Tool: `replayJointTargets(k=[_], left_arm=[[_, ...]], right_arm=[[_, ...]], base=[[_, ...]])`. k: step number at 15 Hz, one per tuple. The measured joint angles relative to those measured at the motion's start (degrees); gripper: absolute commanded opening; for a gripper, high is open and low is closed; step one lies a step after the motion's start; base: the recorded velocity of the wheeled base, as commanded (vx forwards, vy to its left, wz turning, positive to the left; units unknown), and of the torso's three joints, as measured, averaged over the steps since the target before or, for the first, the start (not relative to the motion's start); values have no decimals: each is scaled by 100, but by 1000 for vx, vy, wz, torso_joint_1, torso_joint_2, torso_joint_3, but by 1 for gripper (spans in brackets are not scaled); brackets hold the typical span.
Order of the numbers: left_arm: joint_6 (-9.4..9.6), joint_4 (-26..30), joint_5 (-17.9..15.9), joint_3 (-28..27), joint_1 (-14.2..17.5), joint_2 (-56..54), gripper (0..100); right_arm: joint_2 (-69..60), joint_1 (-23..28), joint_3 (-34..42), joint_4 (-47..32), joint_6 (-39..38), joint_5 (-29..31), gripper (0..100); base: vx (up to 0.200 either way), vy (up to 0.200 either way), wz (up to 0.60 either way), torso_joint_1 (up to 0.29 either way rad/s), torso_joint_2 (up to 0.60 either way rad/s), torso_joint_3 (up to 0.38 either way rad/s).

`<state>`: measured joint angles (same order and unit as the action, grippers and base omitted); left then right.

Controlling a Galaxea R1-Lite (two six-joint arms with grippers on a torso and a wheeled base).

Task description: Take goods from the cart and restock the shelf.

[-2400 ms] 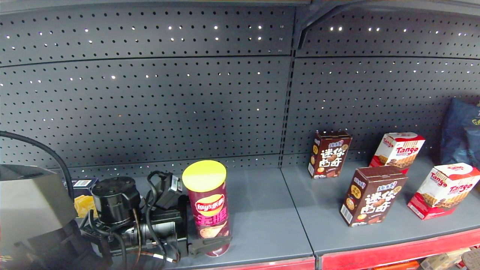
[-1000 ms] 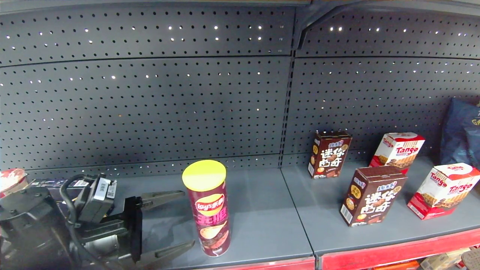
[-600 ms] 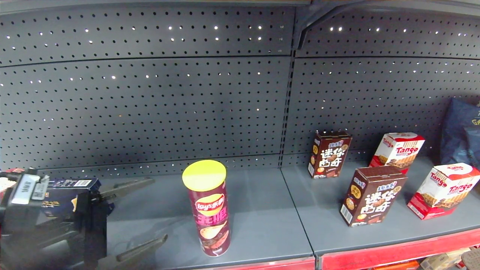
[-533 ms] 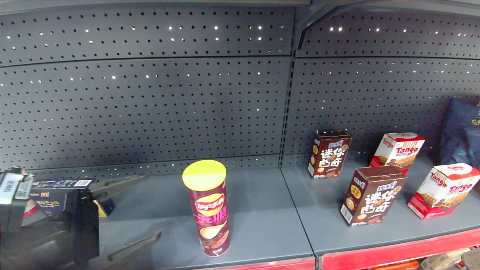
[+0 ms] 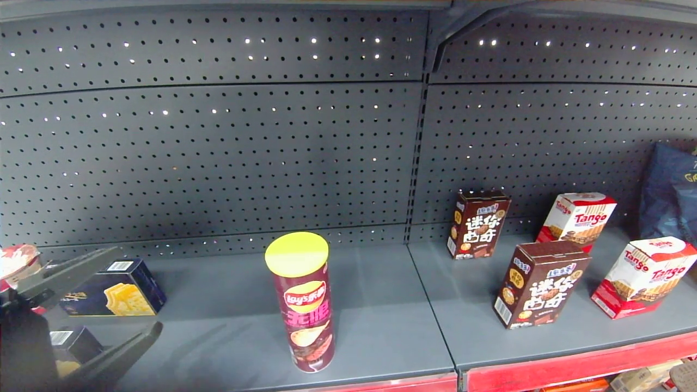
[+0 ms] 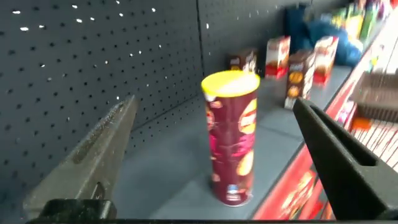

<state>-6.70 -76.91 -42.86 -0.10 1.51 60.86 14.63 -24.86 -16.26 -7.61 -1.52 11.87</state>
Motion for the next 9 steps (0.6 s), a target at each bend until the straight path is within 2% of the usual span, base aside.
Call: replayJointTargets(k=[2, 4, 7, 8, 9], left_arm=[[-312, 785, 202, -1, 5, -964, 100], [-497, 1864, 397, -94, 9, -2068, 100], [-602, 4231, 663, -469, 9, -3792, 100], [-588, 5040, 824, -618, -2, -4345, 100], [-536, 5784, 1193, -734, -33, -4840, 100]], right_arm=[[-66, -5, -24, 0, 9, -5, 0], [-102, -13, -51, 4, 27, -6, 0], [-162, -9, -82, -9, 38, -9, 0], [-171, -9, -85, -9, 40, -6, 0], [-176, -9, -90, -16, 40, -9, 0]], base=[[0, 0, 0, 0, 0, 0], [0, 0, 0, 0, 0, 0], [0, 0, 0, 0, 0, 0], [0, 0, 0, 0, 0, 0], [0, 0, 0, 0, 0, 0]])
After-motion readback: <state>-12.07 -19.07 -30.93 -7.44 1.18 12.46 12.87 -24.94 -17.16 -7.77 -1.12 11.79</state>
